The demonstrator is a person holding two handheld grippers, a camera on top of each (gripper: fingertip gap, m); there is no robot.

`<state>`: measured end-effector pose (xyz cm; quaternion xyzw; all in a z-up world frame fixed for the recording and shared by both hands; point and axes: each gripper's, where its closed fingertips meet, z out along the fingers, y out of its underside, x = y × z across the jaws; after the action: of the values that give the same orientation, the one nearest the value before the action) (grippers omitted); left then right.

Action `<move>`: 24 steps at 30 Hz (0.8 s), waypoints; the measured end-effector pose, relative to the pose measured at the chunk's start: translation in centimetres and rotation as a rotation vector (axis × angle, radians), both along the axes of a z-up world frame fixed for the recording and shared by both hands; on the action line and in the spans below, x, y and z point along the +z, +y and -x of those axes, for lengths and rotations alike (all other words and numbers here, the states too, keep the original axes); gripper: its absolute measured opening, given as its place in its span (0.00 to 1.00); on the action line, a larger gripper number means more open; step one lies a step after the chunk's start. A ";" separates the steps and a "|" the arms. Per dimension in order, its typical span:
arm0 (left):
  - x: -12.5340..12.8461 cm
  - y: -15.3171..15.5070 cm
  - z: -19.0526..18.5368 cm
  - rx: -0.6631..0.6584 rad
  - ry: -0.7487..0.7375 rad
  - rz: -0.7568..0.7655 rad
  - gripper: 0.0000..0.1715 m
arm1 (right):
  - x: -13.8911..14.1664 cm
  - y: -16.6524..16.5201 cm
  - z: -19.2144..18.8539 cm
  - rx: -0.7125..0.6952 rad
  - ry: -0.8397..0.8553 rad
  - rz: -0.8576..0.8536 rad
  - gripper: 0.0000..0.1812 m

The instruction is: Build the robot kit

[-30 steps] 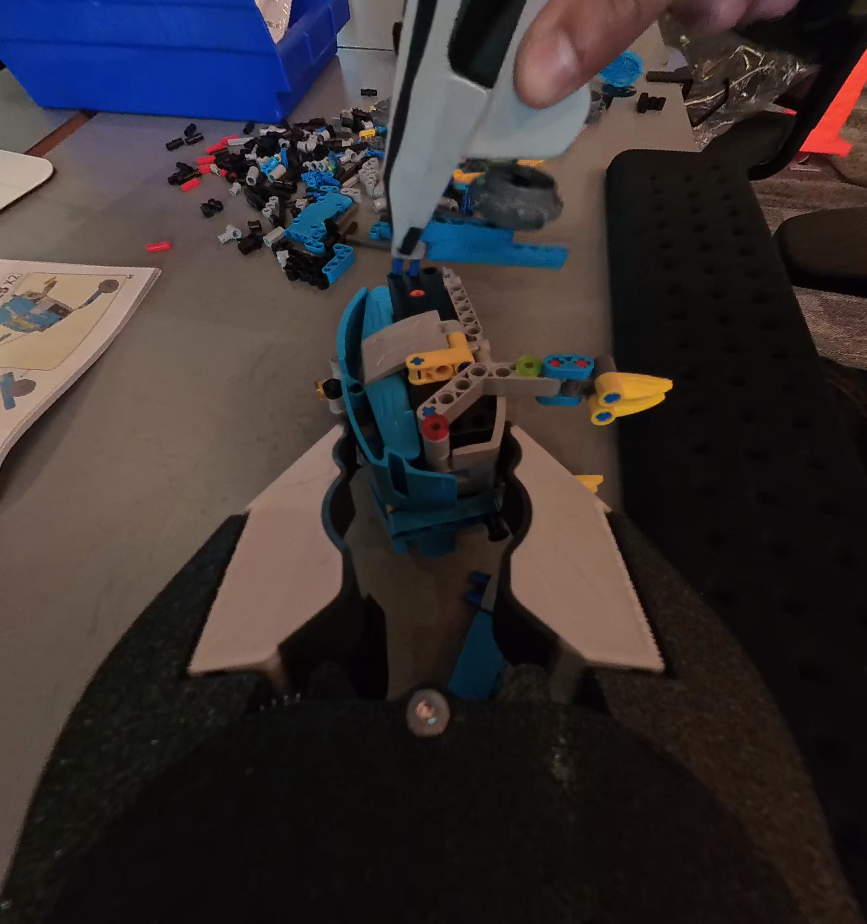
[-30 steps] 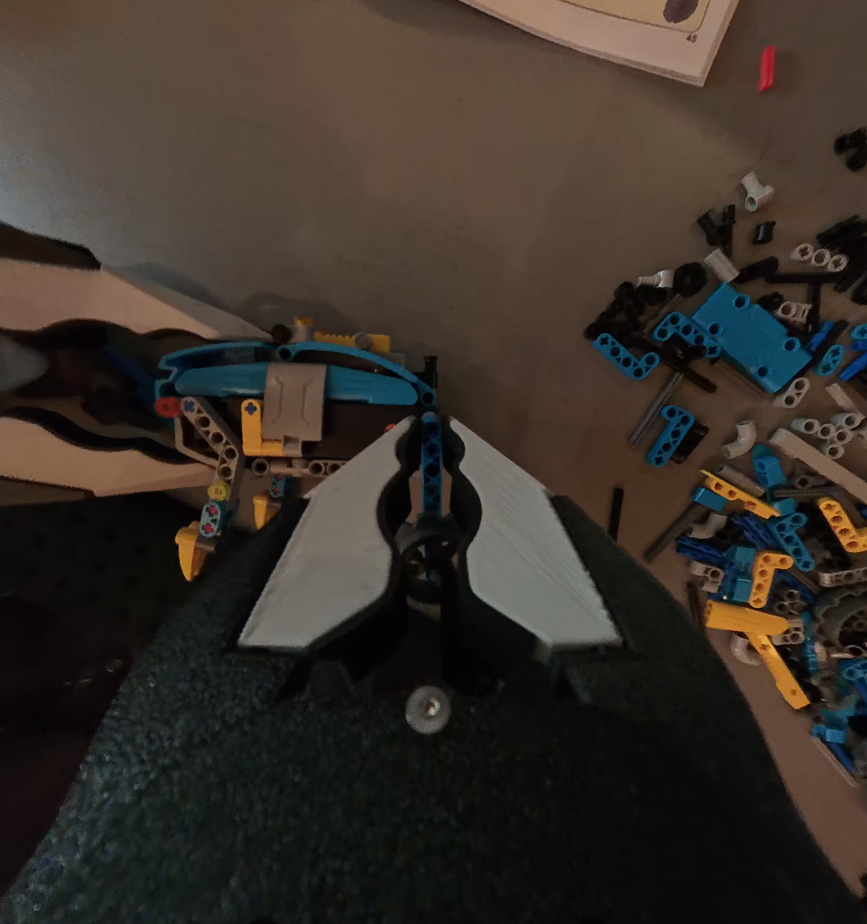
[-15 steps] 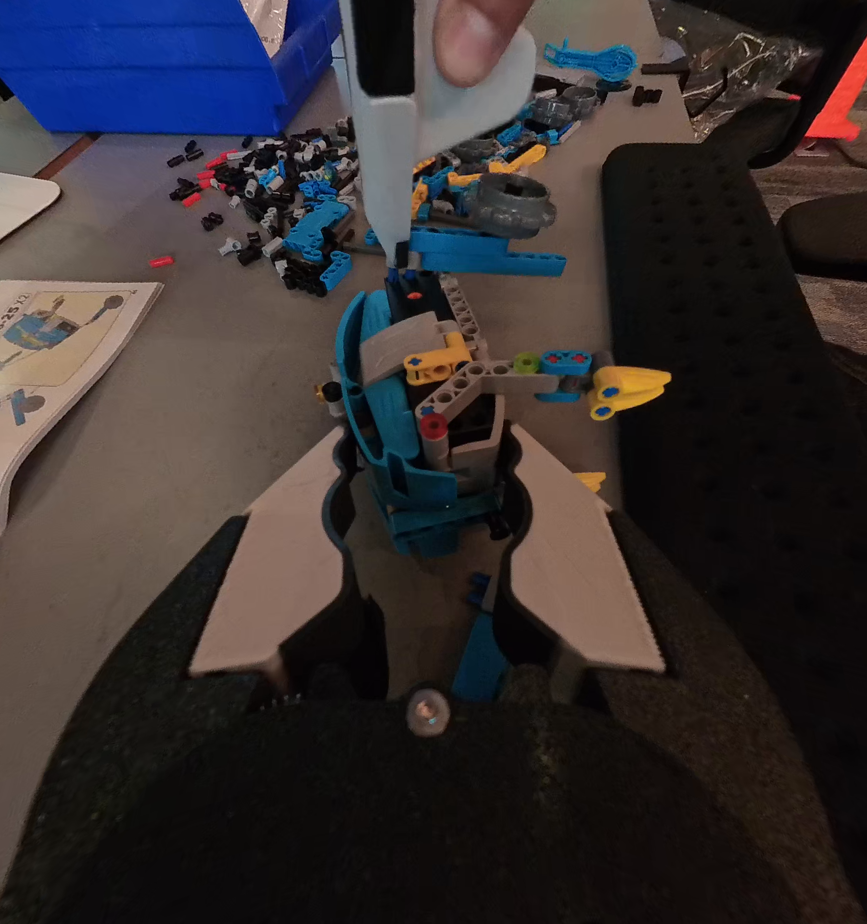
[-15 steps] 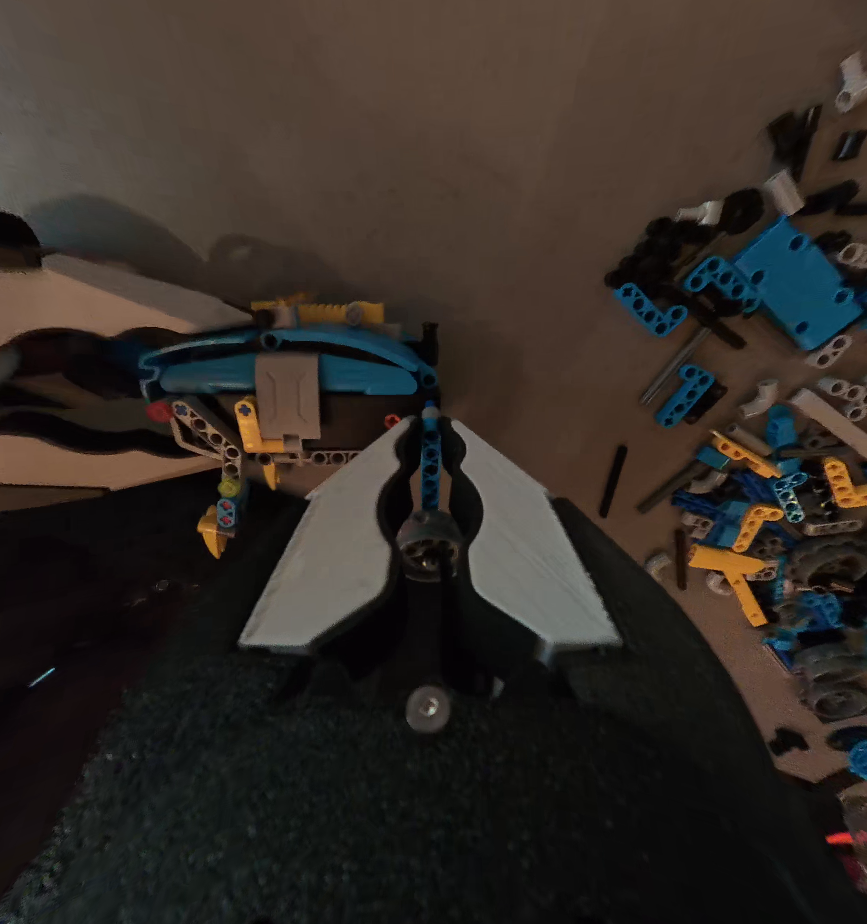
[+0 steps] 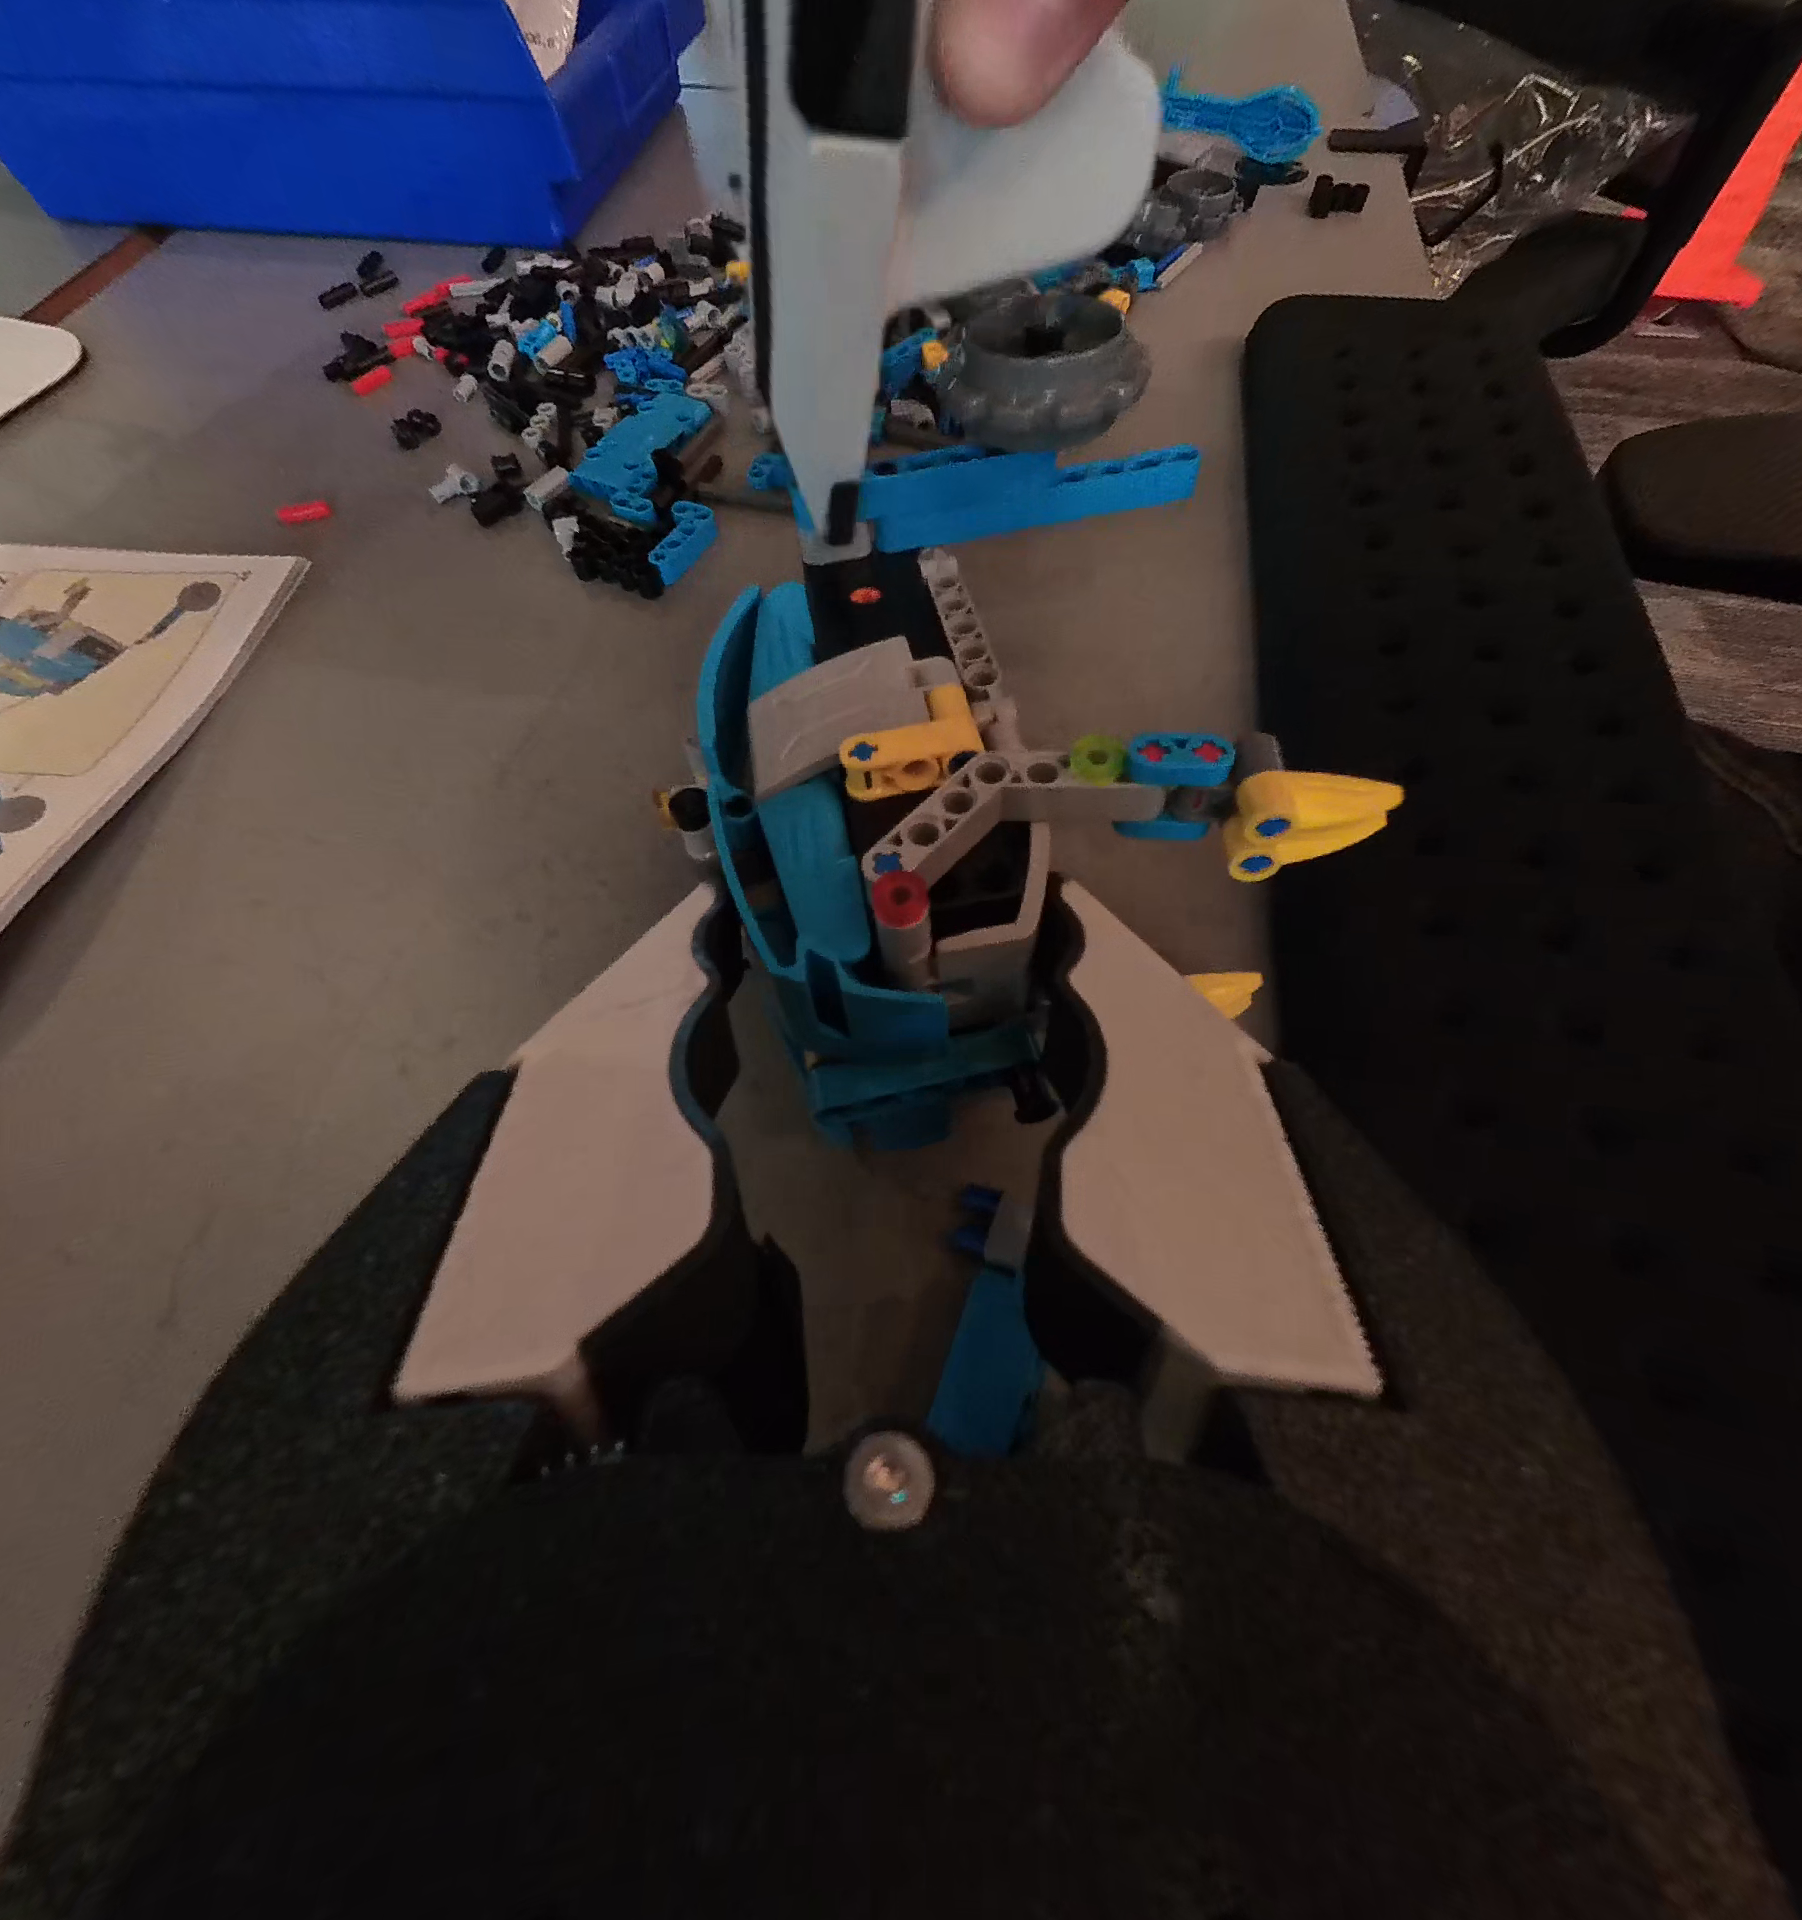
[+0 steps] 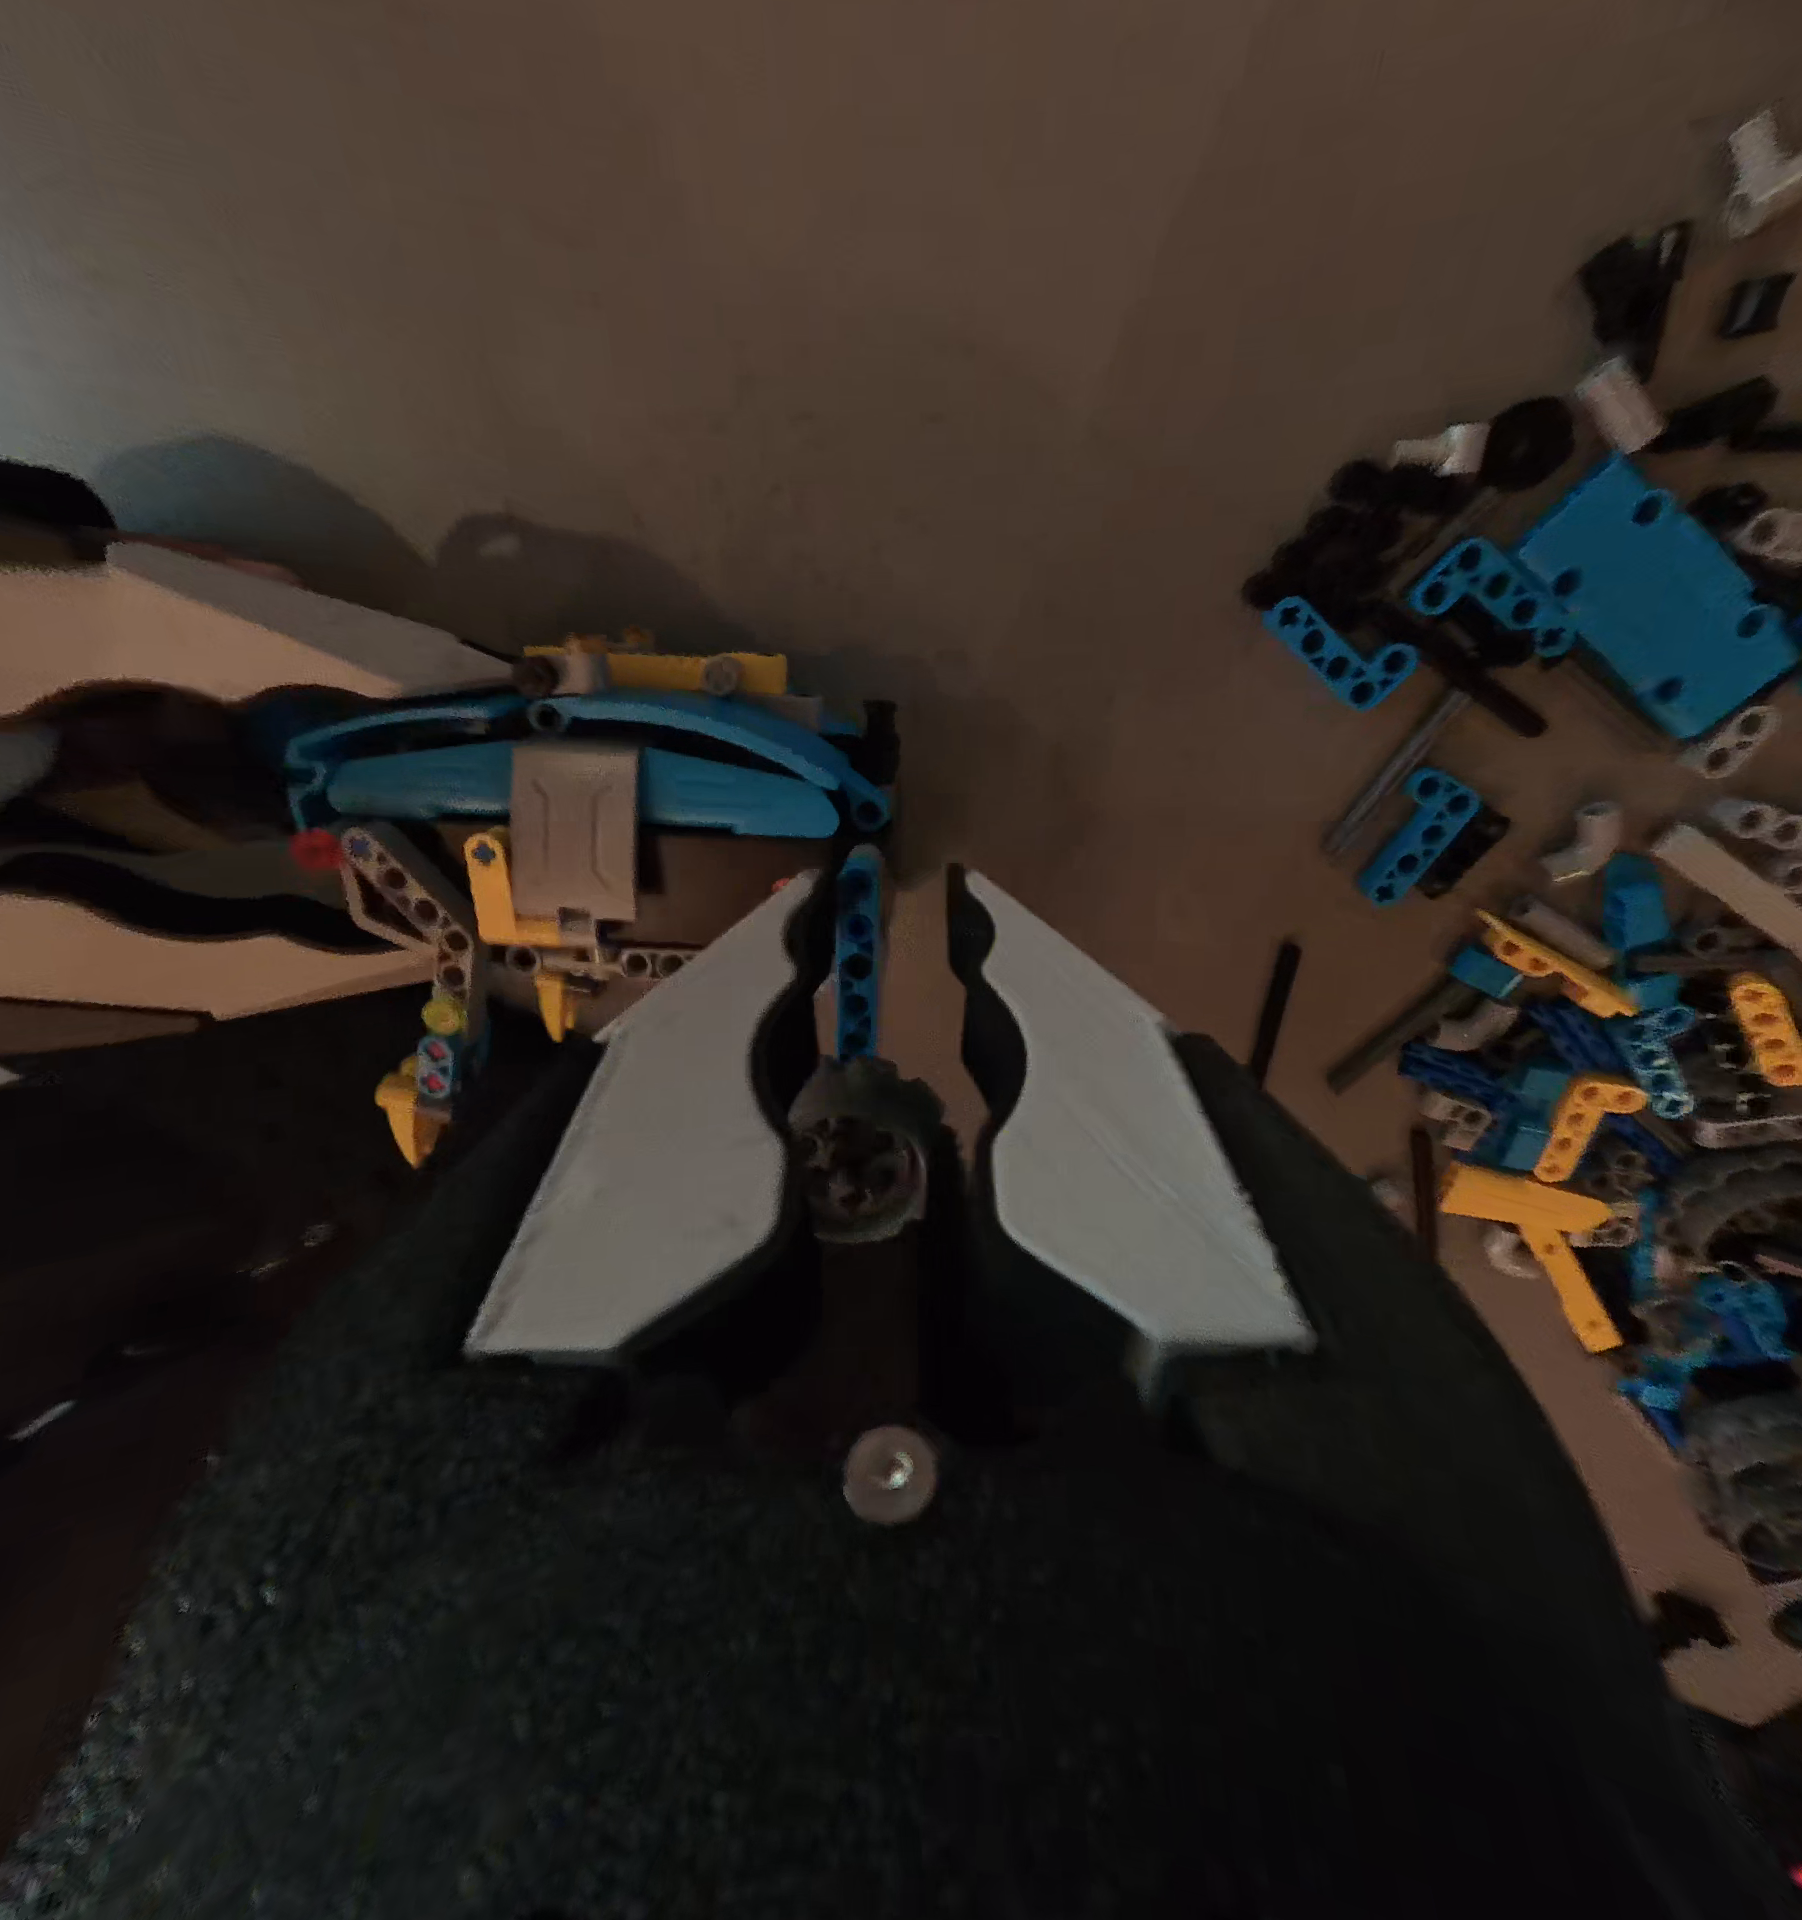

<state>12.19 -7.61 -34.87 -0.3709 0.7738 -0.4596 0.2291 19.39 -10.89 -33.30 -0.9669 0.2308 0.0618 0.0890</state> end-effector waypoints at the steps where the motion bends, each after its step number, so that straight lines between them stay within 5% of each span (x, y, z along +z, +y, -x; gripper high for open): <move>1: 0.0 0.0 0.0 0.000 0.005 0.004 0.33 | 0.3 0.0 0.2 0.019 -0.010 -0.018 0.11; 12: 0.1 -0.2 -0.1 -0.004 -0.006 -0.004 0.33 | -0.2 -0.8 0.8 0.044 -0.058 0.045 0.04; 18: 0.3 0.3 -0.5 -0.041 0.023 0.003 0.33 | 0.0 -0.2 0.5 0.054 -0.024 -0.113 0.05; 21: 1.0 0.9 -0.4 -0.103 0.110 0.000 0.32 | 1.7 0.2 -0.9 0.098 -0.140 -0.272 0.22; 24: 2.1 2.5 -0.3 -0.134 0.213 -0.019 0.33 | 3.4 -1.3 -1.6 0.136 -0.225 -0.437 0.23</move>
<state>12.52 -5.10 -32.78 -0.3631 0.8211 -0.4245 0.1177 21.01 -12.17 -29.91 -0.9389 0.1352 0.0081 0.3164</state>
